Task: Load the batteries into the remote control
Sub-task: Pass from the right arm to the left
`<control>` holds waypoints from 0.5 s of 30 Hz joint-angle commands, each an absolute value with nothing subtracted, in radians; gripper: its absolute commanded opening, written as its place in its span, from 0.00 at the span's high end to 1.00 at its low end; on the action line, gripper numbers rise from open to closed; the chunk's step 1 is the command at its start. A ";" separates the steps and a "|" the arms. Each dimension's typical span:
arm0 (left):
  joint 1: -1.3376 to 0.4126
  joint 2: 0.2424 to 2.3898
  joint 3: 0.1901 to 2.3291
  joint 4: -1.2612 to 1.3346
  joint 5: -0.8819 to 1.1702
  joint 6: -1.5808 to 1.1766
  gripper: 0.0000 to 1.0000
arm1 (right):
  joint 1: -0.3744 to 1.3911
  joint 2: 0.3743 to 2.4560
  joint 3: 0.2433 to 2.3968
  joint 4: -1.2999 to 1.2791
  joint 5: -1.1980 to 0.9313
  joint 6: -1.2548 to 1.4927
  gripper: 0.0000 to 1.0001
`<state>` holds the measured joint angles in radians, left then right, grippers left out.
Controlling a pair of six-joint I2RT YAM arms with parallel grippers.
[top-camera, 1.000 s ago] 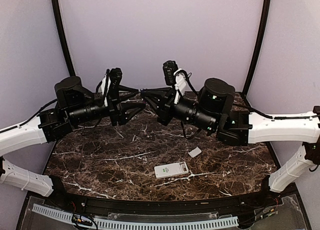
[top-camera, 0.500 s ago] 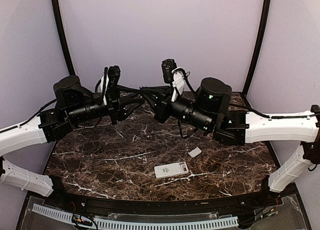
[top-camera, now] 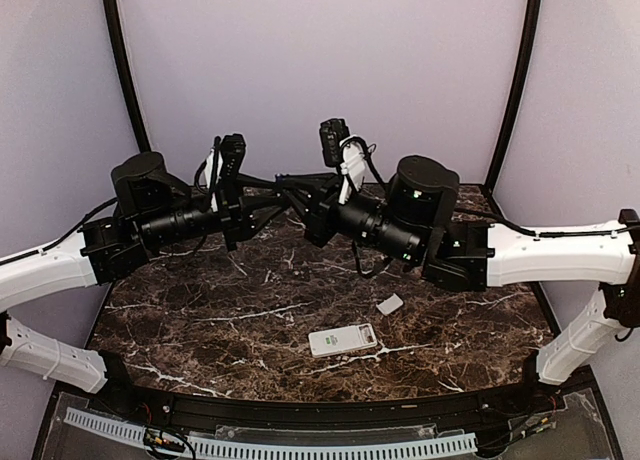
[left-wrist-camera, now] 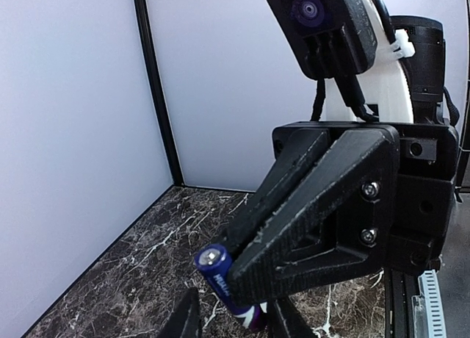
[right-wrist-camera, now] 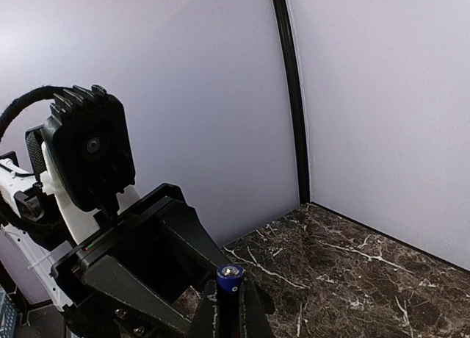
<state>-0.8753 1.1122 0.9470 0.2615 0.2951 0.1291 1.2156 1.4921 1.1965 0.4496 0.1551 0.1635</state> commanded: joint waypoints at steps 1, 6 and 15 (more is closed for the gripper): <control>-0.880 1.105 0.964 0.287 0.289 0.144 0.77 | 1.228 1.513 1.227 0.481 0.144 0.175 1.00; -0.879 1.096 0.957 0.296 0.278 0.161 0.98 | 1.229 1.520 1.231 0.469 0.130 0.174 1.00; -0.879 1.057 0.932 0.230 0.232 0.291 1.00 | 1.196 1.453 1.346 0.178 0.084 0.198 0.79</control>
